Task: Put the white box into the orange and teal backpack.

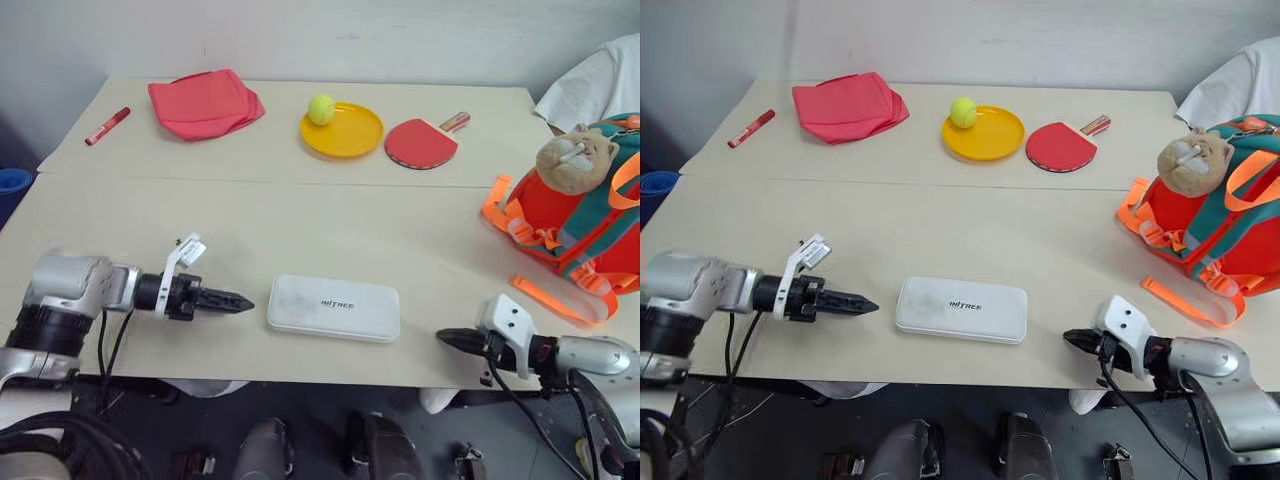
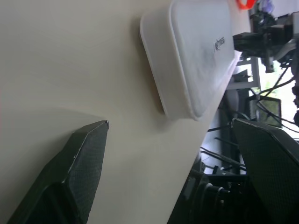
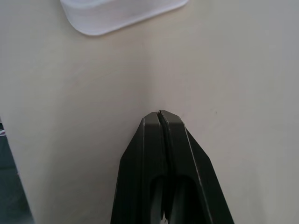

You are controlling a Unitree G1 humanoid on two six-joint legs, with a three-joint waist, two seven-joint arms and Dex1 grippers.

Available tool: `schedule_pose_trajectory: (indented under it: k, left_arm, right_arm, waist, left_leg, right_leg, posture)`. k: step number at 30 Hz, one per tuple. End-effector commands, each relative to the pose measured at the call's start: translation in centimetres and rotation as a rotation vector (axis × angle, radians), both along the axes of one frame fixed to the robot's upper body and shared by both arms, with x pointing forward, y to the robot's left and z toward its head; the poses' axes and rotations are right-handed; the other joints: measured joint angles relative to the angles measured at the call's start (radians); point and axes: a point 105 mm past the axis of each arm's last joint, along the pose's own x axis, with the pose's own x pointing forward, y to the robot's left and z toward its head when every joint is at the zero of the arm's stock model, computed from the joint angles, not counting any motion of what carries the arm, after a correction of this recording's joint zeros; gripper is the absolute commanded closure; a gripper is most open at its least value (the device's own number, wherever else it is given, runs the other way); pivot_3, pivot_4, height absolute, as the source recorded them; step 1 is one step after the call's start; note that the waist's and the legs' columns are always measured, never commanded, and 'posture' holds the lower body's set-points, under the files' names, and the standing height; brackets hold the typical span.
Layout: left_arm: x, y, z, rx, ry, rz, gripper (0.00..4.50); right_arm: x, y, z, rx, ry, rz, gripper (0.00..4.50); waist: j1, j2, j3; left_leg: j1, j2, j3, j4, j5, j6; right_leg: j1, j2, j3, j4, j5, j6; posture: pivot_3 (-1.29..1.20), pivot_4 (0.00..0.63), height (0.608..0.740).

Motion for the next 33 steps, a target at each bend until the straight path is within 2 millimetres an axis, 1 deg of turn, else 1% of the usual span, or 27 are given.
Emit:
schedule_pose_trajectory:
  k: [1, 4, 6, 7, 9, 13, 15, 16, 20, 24, 28, 30, 33]
  left_arm:
    - [0.1, -2.0, 0.3, -0.038, 0.053, -0.021, 0.04]
    - [0.4, -2.2, -1.0, -0.009, 0.099, 0.013, 0.04]
    - [0.1, -2.3, -2.4, 0.06, 0.134, 0.009, 0.04]
    - [0.1, -2.4, -2.7, 0.077, 0.14, 0.005, 0.04]
    - [0.3, -2.7, -2.6, 0.07, 0.133, -0.004, 0.04]
    - [1.9, -2.6, -2.4, 0.052, 0.126, 0.079, 0.04]
    - [2.3, -2.6, -2.3, 0.031, 0.141, 0.103, 0.04]
    - [2.3, -2.7, -2.2, 0.023, 0.153, 0.102, 0.04]
    - [1.1, -3.6, -2.8, 0.048, 0.192, 0.025, 0.04]
    - [1.8, -4.9, -2.7, 0.015, 0.196, 0.018, 0.04]
    - [1.5, -6.3, -2.5, -0.02, 0.228, -0.016, 0.04]
    - [1.4, -6.7, -2.5, -0.034, 0.239, -0.021, 0.04]
    - [1.5, -7.3, -1.6, -0.113, 0.243, -0.023, 0.04]
  right_arm:
    - [0.6, 1.2, -0.4, -0.021, -0.036, 0.043, 4.5]
    - [1.1, 2.0, -0.3, -0.017, -0.048, 0.062, 4.5]
    - [1.5, 2.5, -0.2, -0.023, -0.054, 0.081, 4.5]
    - [1.7, 2.6, -0.2, -0.035, -0.053, 0.094, 4.5]
    - [1.9, 2.6, -0.4, -0.077, -0.05, 0.122, 4.5]
    - [2.4, 2.0, -0.7, -0.138, -0.051, 0.127, 4.5]
    - [2.6, 2.0, -0.6, -0.144, -0.053, 0.13, 4.5]
    - [2.6, 2.0, -0.6, -0.146, -0.056, 0.135, 4.5]
    - [2.8, 2.8, -0.5, -0.15, -0.07, 0.171, 4.5]
    - [3.1, 4.1, 0.0, -0.152, -0.1, 0.218, 4.5]
    - [3.3, 4.9, 0.3, -0.167, -0.122, 0.259, 4.5]
    - [3.4, 5.2, 0.4, -0.168, -0.128, 0.268, 4.5]
    - [3.3, 5.5, 0.4, -0.164, -0.136, 0.269, 4.5]
  waist:
    - [-0.002, 0.0, 0.0]
    - [-0.013, -0.001, -0.001]
    - [-0.016, -0.001, -0.001]
    - [-0.015, -0.001, -0.001]
    - [-0.013, -0.002, -0.001]
    - [-0.006, -0.003, -0.002]
    - [-0.004, -0.003, -0.002]
    - [-0.003, -0.003, -0.002]
    - [-0.008, -0.003, -0.003]
    - [-0.007, -0.003, -0.003]
    - [0.001, -0.003, -0.003]
    - [0.0, -0.003, -0.003]
    - [0.002, -0.003, -0.003]
  left_leg:
    - [0.0, 0.0, 0.0, 0.0, 0.0, 0.0]
    - [0.001, 0.001, -0.001, 0.0, 0.0, -0.001]
    - [0.002, 0.002, -0.001, 0.0, 0.001, -0.002]
    - [0.003, 0.002, -0.001, 0.0, 0.001, -0.002]
    - [0.006, 0.002, -0.001, 0.0, 0.001, -0.002]
    - [0.011, 0.002, -0.001, 0.0, 0.001, -0.002]
    - [0.011, 0.001, -0.002, 0.0, 0.0, -0.002]
    - [0.012, 0.001, -0.002, 0.0, 0.0, -0.002]
    - [0.012, 0.001, -0.002, 0.0, 0.0, -0.002]
    - [0.013, 0.001, -0.002, 0.0, 0.0, -0.003]
    - [0.012, 0.001, -0.002, 0.0, 0.0, -0.003]
    - [0.012, 0.001, -0.002, 0.0, 0.0, -0.003]
    - [0.012, 0.001, -0.002, 0.0, 0.0, -0.003]
  right_leg:
    - [0.001, 0.0, 0.0, 0.0, 0.0, 0.0]
    - [0.001, -0.001, 0.0, 0.0, 0.0, 0.0]
    - [0.002, -0.001, 0.001, 0.0, 0.0, 0.0]
    - [0.003, -0.001, 0.001, 0.0, 0.0, 0.0]
    - [0.005, -0.001, 0.001, 0.0, 0.0, 0.0]
    - [0.01, -0.002, 0.001, -0.001, 0.0, 0.0]
    - [0.011, -0.003, 0.001, -0.001, 0.0, 0.0]
    - [0.012, -0.004, 0.002, 0.0, 0.0, 0.0]
    - [0.012, -0.004, 0.002, 0.001, 0.0, 0.0]
    - [0.012, -0.004, 0.002, 0.001, 0.0, 0.0]
    - [0.012, -0.004, 0.002, 0.0, 0.0, 0.0]
    - [0.012, -0.004, 0.002, 0.0, 0.0, 0.0]
    - [0.012, -0.004, 0.002, 0.0, 0.0, 0.0]
  posture:
    - [0.0, 0.15, 0.74]
    - [0.0, 0.15, 0.74]
    - [0.0, 0.15, 0.74]
    - [0.0, 0.15, 0.74]
    - [0.0, 0.15, 0.74]
    - [0.0, 0.15, 0.74]
    - [0.0, 0.15, 0.74]
    - [0.0, 0.15, 0.74]
    - [0.0, 0.15, 0.74]
    - [0.0, 0.15, 0.74]
    - [0.0, 0.15, 0.74]
    - [0.0, 0.15, 0.74]
    - [0.0, 0.15, 0.74]
